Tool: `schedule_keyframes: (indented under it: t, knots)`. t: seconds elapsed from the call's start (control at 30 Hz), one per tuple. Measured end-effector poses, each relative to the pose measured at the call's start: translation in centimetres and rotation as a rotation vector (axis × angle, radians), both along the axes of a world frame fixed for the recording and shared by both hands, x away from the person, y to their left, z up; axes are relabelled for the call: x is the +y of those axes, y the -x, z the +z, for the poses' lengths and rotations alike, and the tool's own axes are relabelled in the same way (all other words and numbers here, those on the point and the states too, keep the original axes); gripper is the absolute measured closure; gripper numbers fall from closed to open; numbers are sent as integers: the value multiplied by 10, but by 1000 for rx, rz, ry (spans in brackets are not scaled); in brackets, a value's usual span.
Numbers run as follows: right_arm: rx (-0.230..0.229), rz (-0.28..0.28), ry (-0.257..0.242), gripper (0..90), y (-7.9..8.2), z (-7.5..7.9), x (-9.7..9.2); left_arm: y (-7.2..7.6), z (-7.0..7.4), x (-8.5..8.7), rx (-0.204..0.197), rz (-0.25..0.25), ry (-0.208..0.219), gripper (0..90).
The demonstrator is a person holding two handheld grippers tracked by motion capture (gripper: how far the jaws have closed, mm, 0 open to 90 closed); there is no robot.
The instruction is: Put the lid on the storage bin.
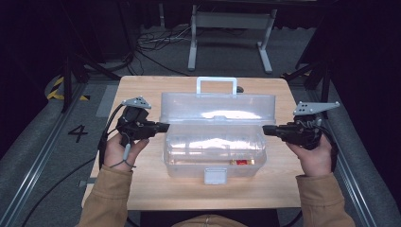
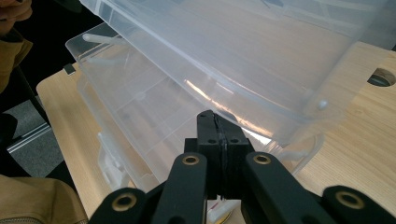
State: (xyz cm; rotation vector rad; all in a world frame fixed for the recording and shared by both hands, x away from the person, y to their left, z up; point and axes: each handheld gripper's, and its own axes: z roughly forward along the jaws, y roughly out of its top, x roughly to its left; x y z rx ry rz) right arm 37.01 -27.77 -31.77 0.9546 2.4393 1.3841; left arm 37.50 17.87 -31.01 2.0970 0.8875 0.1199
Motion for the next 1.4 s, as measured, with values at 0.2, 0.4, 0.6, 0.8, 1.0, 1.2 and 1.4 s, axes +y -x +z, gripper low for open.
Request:
schedule_keyframes:
  t: [0.2, 0.4, 0.6, 0.8, 1.0, 1.2, 1.4]
  knots:
    - [11, 4, 17, 895, 0, 0, 2, -1, -1, 1, 11, -21, -7, 891]
    - [25, 2, 32, 895, -1, -1, 1, 0, -1, 0, 24, -33, -21, 885]
    - [41, 6, 60, 896, -1, -2, 5, 0, -1, 0, 41, -46, -36, 885]
    - [57, 10, 93, 895, -2, -2, 6, 1, -1, -2, 50, -56, -65, 883]
    - [71, 20, 119, 895, -2, -3, 6, 2, -2, -3, 56, -66, -94, 884]
    - [87, 26, 147, 895, -1, -3, 6, 2, -2, -4, 69, -78, -112, 885]
    - [102, 30, 160, 895, -1, -4, 6, 2, -3, -5, 78, -84, -129, 885]
